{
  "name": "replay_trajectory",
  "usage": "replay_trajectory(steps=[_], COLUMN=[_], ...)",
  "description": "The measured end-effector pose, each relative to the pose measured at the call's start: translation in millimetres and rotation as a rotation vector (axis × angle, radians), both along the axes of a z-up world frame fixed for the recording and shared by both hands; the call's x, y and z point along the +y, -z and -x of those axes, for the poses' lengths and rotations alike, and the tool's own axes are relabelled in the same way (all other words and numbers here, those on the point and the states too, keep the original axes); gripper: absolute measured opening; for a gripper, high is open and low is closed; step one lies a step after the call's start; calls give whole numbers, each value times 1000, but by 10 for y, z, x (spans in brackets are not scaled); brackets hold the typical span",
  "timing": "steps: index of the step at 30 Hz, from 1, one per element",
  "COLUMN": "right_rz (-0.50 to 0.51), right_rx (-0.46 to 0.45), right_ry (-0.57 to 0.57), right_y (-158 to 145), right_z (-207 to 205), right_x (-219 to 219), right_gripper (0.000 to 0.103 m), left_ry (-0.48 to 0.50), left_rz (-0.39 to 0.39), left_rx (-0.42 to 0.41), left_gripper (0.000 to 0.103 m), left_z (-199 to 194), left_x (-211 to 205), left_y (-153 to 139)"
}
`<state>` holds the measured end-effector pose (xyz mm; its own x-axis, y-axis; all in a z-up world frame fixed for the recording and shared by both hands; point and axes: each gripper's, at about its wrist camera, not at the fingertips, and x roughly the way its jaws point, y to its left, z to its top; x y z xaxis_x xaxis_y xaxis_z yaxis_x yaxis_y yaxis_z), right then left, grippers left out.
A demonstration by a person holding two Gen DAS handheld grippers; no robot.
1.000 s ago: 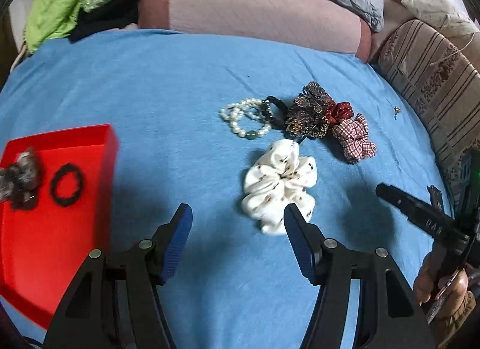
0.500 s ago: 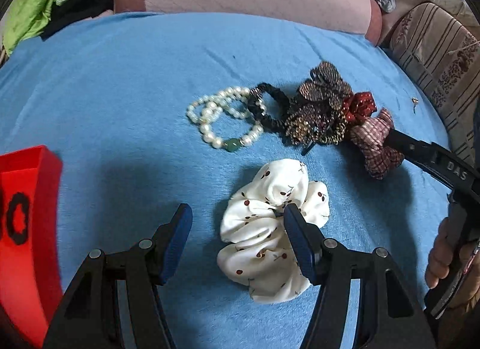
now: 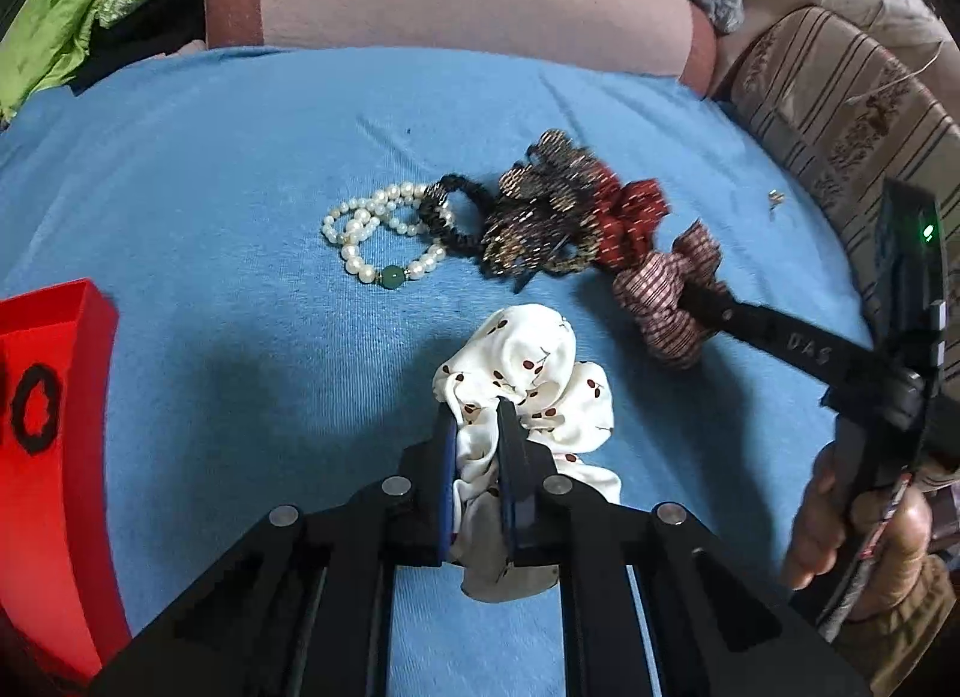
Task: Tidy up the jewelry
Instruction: 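Grasp the white polka-dot scrunchie with the left gripper while the right grasps the red plaid scrunchie, then carry both scrunchies over the red tray and open both grippers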
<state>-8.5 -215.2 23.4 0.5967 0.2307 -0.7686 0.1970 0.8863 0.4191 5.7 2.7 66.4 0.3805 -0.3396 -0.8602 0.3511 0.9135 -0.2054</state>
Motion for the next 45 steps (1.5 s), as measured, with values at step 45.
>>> replay_trajectory(steps=[45], right_rz=[107], right_rx=[1], right_ry=[-698], right_y=[-334], right_z=[-5], right_x=[3860], right_gripper=[18], left_ry=[-514], left_rz=[-235], left_rx=[-100], left_gripper=[19], left_z=[239], left_x=[3285], left_y=[-22])
